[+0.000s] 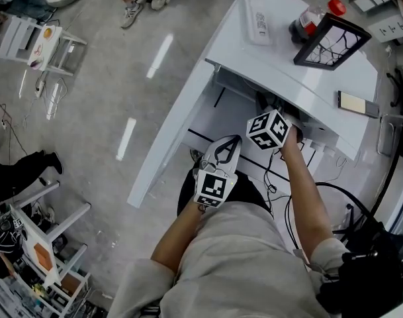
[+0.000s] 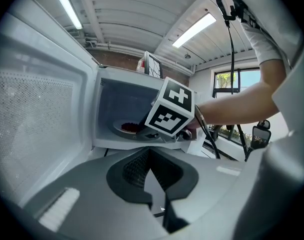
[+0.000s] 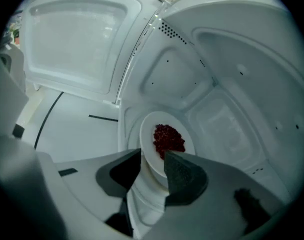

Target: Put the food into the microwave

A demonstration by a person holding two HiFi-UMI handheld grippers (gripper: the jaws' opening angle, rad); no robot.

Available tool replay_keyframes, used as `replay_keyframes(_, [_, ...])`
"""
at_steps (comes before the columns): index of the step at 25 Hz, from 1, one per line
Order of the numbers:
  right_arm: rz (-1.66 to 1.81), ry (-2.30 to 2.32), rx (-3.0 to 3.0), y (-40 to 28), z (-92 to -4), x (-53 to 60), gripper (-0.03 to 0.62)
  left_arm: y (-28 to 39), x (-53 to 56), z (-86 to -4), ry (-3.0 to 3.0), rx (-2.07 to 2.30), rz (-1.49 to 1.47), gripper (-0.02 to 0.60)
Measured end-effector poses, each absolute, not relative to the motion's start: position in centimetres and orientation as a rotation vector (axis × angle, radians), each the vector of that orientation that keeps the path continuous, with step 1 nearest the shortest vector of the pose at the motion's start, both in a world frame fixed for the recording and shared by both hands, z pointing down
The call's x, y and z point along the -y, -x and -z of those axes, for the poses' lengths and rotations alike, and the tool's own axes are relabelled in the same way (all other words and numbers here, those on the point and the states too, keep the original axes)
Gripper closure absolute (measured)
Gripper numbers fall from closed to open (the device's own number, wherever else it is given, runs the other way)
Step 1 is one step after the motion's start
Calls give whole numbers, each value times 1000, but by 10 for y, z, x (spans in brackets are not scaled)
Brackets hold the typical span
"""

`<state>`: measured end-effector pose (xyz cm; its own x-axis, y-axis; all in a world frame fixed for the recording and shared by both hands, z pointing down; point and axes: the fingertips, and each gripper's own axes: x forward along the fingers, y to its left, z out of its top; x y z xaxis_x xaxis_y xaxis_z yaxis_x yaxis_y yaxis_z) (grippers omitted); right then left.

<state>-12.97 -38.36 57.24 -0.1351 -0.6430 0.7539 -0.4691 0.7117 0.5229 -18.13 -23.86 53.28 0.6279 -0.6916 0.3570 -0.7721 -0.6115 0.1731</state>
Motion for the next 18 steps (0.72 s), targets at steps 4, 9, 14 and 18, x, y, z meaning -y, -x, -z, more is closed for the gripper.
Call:
replay_keyframes(4, [200,-922,1791,130,-564,375,457,188,242,-534,-2529,1213,-378,574])
replay_keyframes(9, [318,-1016,1835,136,-535,355,459,196,248,-530,-2520,1262,-384,574])
replay_keyframes(14, [300,-1069,1932,141,-518,327,557,197,250,-522,-2542,1255,-375,574])
replay_keyframes(18, [122,-1114,2067,142,-513,303,582,191,250,-514,-2547,1232,-350,574])
